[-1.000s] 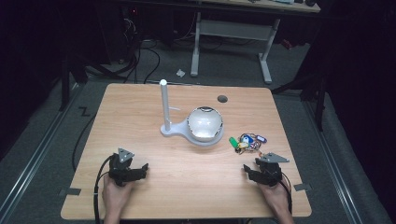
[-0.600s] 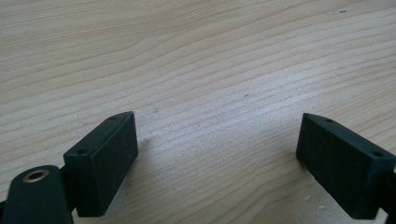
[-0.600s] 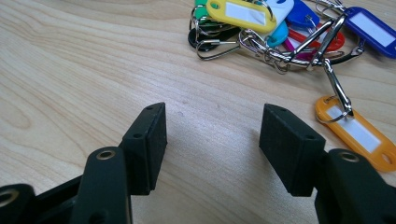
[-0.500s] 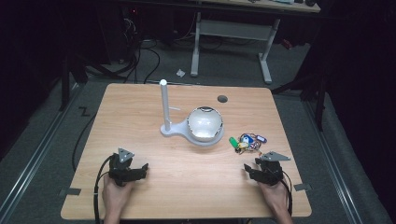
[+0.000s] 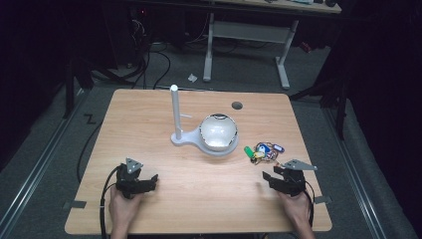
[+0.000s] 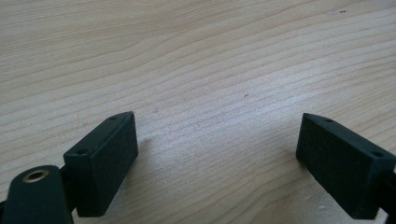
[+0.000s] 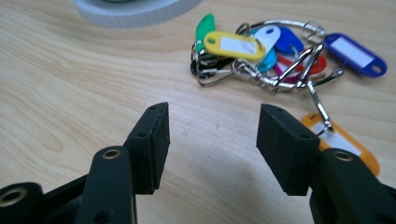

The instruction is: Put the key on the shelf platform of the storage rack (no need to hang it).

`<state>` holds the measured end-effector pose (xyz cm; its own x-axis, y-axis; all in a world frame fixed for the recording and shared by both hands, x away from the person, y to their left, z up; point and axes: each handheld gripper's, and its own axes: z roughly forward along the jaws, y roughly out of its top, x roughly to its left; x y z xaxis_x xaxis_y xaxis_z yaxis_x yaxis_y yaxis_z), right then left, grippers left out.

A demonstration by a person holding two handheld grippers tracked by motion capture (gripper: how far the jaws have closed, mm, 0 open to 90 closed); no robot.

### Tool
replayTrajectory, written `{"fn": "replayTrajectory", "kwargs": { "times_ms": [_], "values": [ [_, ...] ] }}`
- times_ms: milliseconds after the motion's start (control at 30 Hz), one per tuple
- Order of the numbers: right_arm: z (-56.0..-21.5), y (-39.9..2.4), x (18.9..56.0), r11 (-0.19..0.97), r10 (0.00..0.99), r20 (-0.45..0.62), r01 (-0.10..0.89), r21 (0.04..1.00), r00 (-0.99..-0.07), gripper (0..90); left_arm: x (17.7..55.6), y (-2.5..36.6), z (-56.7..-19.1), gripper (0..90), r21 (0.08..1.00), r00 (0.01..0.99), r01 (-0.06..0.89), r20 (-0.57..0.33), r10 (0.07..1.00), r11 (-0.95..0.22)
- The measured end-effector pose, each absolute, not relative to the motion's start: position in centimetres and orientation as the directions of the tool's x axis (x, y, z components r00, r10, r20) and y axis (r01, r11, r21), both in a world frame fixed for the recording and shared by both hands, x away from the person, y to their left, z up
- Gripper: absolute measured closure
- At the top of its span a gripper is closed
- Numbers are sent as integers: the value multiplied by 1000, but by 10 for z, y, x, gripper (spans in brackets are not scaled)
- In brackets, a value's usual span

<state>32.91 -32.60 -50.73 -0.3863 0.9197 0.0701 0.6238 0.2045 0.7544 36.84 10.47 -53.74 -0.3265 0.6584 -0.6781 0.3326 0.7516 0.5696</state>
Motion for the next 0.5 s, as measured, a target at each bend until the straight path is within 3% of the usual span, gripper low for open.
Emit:
{"fn": "replayTrajectory", "kwargs": {
  "times_ms": [500],
  "values": [
    [-489,-336,346,181,930,73,621,763,-361,456,369,104,-537,130,562,-336,327,-682,649,760]
  ]
}}
